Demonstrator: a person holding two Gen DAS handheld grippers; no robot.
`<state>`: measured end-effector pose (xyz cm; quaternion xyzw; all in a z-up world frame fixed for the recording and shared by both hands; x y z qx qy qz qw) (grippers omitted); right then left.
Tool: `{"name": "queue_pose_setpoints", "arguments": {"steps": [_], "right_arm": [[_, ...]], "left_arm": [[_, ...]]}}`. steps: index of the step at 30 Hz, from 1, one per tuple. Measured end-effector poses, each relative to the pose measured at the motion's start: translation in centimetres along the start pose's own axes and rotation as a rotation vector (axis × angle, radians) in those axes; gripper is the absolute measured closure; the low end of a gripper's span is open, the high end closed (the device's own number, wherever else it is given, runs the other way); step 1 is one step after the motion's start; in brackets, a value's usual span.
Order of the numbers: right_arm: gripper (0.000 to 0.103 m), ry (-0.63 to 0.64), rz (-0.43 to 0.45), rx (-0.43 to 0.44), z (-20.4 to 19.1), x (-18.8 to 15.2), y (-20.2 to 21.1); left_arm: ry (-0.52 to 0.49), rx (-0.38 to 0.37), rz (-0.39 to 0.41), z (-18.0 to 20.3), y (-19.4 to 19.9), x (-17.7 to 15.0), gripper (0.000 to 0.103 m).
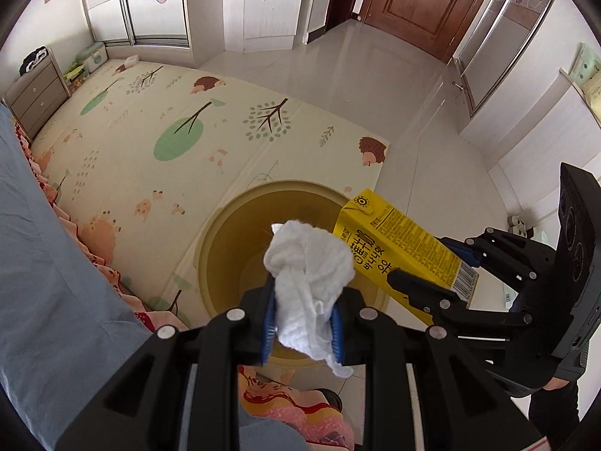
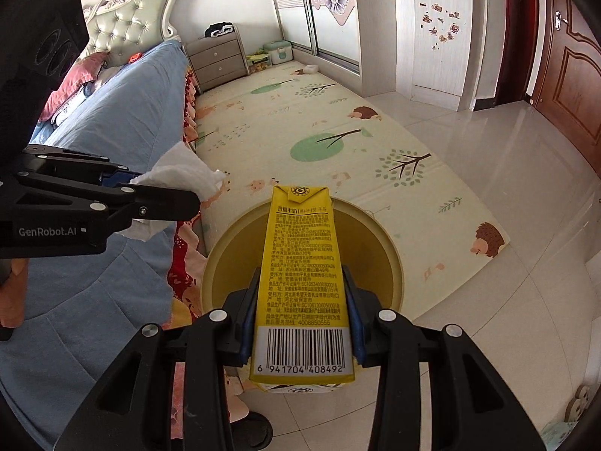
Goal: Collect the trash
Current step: 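Carry both items over the yellow bin and open both grippers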
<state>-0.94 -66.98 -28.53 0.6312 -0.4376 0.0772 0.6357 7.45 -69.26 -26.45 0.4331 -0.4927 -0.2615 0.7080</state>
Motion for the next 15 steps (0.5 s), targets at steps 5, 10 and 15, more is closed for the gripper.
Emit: {"name": "queue_pose_setpoints", "arguments": {"steps": [5,10,15], "right_arm": [[0.043,0.046,-0.004,-0.031,0.3,0.1,-0.7],[0.038,0.055,-0.001,-0.061,0.5,-0.3,-1.0],[0.038,0.030,-0.006,-0.049,0.5,-0.5,-0.8]], "left_arm": [[0.010,0.039,0.010,-1.0,-1.1,0.5,0.027],[0.067,0.059,0.051,-2.4,-0.1,1.1,0.016],[0.067,0.055,0.065,-2.4,0.3,1.3,0.016]]}}
Point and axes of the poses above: each gripper's, at about its wrist camera, not at the fingertips, and y roughly against the way its jaws point, z to its right, x to its top, the point moved 9 cm from there along -y, roughly the way its jaws point, and after that the axes turned 5 degrees about z, right-handed, at the moved point
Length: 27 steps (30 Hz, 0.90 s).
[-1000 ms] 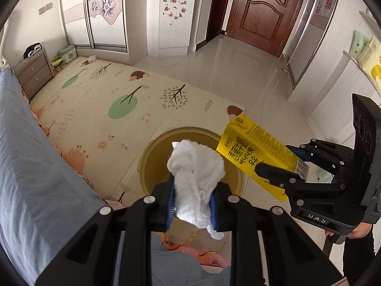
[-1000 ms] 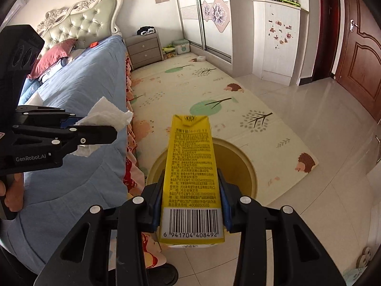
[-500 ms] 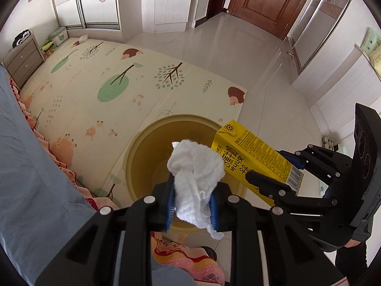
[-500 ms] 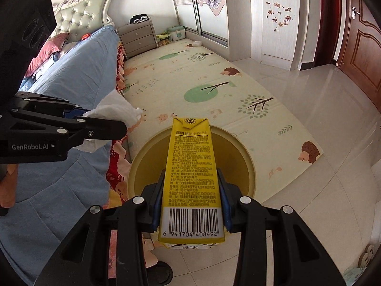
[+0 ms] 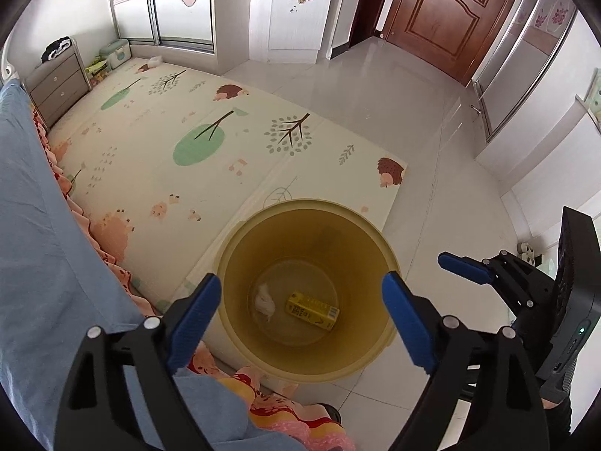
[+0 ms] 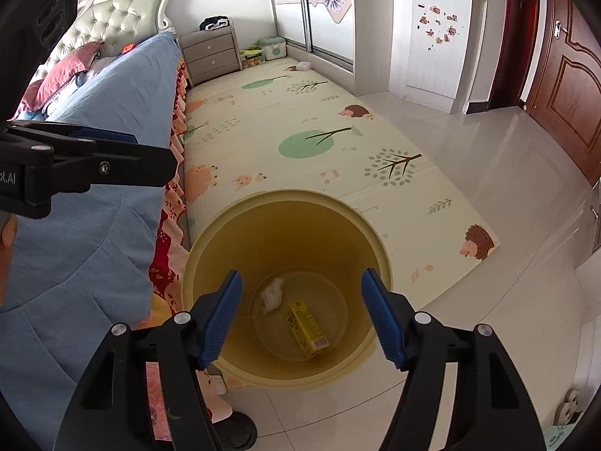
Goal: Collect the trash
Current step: 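Carry both items over the yellow bin and open both grippers, then move both tools back over the bed toward the socks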
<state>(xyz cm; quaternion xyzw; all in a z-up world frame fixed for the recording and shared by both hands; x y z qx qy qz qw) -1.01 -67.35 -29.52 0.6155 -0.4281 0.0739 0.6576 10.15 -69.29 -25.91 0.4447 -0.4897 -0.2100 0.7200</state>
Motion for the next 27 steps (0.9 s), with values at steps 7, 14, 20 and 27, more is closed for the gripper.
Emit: {"name": "queue_pose_setpoints", "arguments": {"steps": [7,14,20,27], "right_arm": [[0.038,0.006,0.019,-0.007,-0.4,0.6,1.4],[0.038,0.029,0.065,-0.003,-2.6,2.0,4.1],[0.038,0.058,0.146,0.057,-7.1,4.3,7.8],[0.038,0.136,0.300,0.190,-16.6,7.2,13.5]], "left_arm": [[-0.024,-0.002,0.041,0.4,1.7,0.3,0.016],[-0.020,0.014,0.107,-0.7,6.2,0.2,0.016],[-0.009,0.100,0.251,-3.2,13.4,-0.6,0.016],[0.067,0.186,0.432,-7.9,24.4,-4.5,0.016]]}}
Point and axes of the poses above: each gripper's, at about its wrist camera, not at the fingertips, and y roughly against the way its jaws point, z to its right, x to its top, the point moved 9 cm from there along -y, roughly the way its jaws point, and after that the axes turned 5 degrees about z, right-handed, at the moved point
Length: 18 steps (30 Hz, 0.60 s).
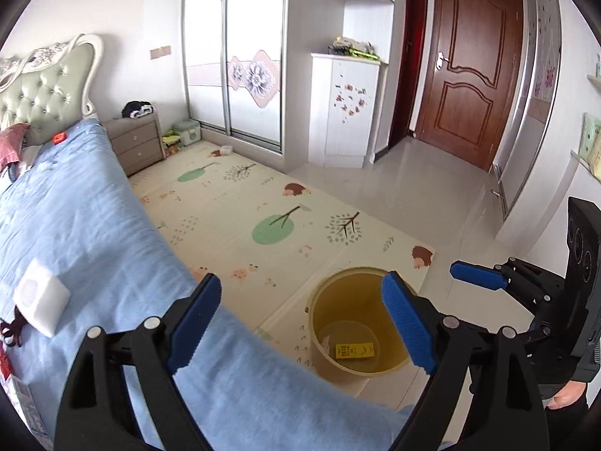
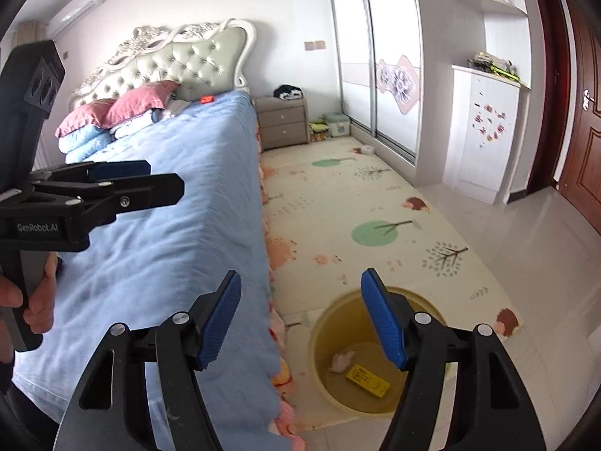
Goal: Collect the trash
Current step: 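Move both tools back over the bed toward the socks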
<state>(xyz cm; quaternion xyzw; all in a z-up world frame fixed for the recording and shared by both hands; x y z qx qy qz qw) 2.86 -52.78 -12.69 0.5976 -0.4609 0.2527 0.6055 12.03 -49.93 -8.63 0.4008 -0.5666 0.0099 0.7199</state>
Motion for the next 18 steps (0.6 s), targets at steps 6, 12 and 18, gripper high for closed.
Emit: {"name": "queue_pose_setpoints", "arguments": {"steps": [6,12,18], "right_arm": [[0.028,0.055,0.114,0.161,-9.9,2.6,1.8],[0.008,0.081,0.198,0.324,-19.1,3.6,2.8],[0.008,0.127,0.194,0.438,-26.8,3.3,2.9]], "left_arm": [[0.054,0.191,0.137,-7.7,10.4,-1.4,0.009],[0.087,0.416,0.213,-14.5,20.3,-4.3,0.004],[0.192,0.508,0.230,-20.3,26.7,-8.5,0.004]]}}
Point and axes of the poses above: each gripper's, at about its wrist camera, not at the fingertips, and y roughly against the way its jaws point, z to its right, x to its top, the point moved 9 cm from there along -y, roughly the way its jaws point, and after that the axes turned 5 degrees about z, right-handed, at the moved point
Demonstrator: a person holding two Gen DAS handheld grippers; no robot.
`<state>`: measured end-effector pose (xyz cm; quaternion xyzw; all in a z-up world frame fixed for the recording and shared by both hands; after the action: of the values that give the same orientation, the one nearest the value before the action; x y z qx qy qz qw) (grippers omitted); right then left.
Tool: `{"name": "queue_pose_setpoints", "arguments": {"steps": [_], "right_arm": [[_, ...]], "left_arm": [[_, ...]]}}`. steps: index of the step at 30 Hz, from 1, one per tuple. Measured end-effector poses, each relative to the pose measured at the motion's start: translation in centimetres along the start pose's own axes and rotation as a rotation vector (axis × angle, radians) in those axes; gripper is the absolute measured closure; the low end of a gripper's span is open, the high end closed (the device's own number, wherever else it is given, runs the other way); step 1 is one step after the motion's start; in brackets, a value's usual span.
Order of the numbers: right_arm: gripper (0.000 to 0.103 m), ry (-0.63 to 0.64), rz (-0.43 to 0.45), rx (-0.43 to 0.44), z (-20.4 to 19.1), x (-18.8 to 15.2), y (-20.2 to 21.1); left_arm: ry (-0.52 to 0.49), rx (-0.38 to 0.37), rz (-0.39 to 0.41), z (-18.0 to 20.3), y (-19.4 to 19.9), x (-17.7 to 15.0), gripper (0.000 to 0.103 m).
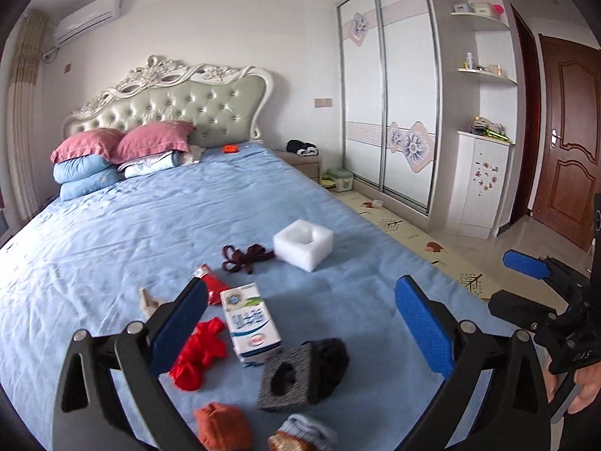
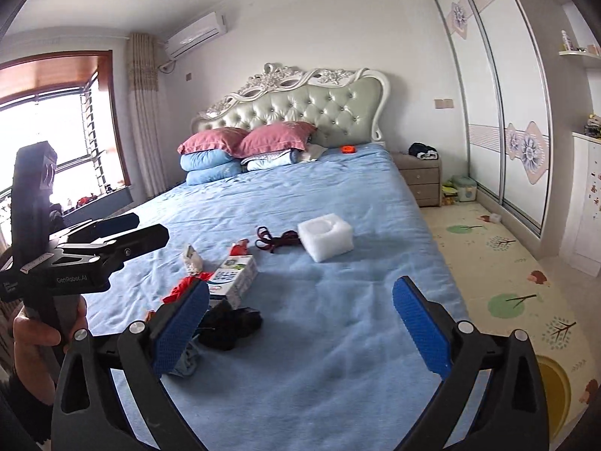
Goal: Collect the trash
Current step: 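Move both tools back over the bed toward the socks, then grasp the orange sock with the left gripper while the right grasps the striped sock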
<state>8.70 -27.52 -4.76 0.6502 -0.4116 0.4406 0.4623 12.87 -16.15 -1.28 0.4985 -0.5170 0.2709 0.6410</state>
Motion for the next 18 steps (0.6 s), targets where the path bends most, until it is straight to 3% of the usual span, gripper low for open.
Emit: {"name": "queue_pose_setpoints", "arguments": {"steps": [10,18], "right_arm": [[0.008,0.083,0.015,0.066,-8.0,-1.2,-2.2],[0.008,0.123,0.029,0.058,-11.4,-1.9,-2.6]], "left_arm": [[0.075,0.109,-0.043,-7.8,3.4,-6.3,0.004],[0.124,0.177,-0.006,-11.1,5.7,-8.0,0.004]]}}
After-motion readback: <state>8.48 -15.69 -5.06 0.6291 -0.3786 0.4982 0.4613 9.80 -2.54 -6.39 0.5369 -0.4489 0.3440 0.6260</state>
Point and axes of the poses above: each gripper's, at about its wrist camera, not at the fingertips, and y roughly against the way its jaws point, z to its right, x to its top, the point moved 9 cm from there along -y, roughly the way its jaws point, and after that the axes turned 5 degrees about z, right-handed, at the moved point
